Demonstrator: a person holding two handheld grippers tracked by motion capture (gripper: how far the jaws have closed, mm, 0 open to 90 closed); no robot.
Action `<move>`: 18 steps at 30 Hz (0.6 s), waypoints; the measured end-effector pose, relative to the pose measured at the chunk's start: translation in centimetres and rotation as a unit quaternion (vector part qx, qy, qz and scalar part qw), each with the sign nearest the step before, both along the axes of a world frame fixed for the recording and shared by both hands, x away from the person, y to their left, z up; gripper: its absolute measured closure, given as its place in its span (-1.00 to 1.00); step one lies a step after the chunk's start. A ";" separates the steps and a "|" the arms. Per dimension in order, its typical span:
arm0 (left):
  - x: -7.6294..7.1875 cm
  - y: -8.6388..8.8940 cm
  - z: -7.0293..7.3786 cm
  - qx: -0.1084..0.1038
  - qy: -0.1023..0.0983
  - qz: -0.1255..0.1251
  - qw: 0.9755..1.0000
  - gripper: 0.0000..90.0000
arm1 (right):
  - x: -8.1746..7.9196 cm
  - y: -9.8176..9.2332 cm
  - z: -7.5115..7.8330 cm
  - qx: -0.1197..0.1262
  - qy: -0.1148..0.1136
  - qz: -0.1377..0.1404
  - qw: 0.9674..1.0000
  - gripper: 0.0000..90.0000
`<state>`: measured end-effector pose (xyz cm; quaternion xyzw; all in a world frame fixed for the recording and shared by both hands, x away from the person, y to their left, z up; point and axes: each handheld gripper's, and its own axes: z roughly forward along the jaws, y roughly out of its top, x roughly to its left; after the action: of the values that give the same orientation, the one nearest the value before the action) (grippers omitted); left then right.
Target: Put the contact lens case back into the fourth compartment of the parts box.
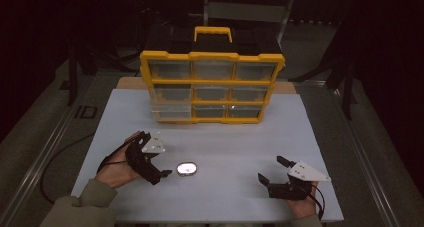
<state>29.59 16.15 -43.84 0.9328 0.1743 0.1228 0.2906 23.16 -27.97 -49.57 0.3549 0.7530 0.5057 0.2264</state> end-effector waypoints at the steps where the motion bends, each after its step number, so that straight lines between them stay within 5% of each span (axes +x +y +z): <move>1: 0.0 0.0 0.0 0.000 0.000 0.000 1.000 -1.00 | 0.0 0.0 0.0 0.000 0.000 0.000 1.000 -0.83; 18: 1.1 -1.9 -0.6 0.033 0.026 -0.030 0.999 -0.98 | 0.0 0.0 0.0 0.001 0.003 0.000 1.000 -0.83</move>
<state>30.66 14.26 -44.47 0.9496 0.1498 0.0954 0.2582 23.16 -27.95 -49.61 0.3564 0.7533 0.5055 0.2237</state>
